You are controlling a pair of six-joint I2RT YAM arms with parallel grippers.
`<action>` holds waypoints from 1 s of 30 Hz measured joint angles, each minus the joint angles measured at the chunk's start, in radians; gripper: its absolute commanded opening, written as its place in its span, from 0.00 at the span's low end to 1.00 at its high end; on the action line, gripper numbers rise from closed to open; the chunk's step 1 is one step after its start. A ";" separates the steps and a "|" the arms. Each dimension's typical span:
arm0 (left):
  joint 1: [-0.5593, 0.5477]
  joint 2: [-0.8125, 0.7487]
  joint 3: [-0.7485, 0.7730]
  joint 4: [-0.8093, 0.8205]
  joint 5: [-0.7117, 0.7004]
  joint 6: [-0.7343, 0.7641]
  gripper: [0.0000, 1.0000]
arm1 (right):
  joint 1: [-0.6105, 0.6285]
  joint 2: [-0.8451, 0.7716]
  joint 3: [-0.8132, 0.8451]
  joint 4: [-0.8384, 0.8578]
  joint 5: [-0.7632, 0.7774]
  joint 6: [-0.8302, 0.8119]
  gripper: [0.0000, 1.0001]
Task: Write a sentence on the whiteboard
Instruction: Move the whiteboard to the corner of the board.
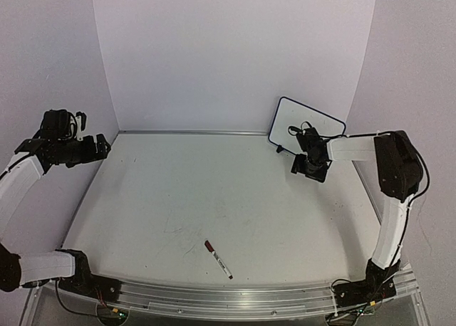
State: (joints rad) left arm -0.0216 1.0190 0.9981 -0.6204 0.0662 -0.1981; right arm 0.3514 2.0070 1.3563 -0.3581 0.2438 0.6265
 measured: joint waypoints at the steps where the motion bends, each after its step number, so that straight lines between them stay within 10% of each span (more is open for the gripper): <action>1: 0.000 -0.001 0.000 0.001 0.001 0.000 0.99 | -0.011 0.024 0.022 -0.001 -0.002 -0.002 0.73; 30: 0.000 -0.010 -0.003 0.002 0.002 0.000 1.00 | -0.078 0.237 0.254 -0.005 0.116 -0.046 0.47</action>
State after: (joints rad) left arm -0.0216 1.0092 0.9951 -0.6186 0.0681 -0.1982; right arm 0.2737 2.2441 1.6100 -0.3627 0.3596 0.5807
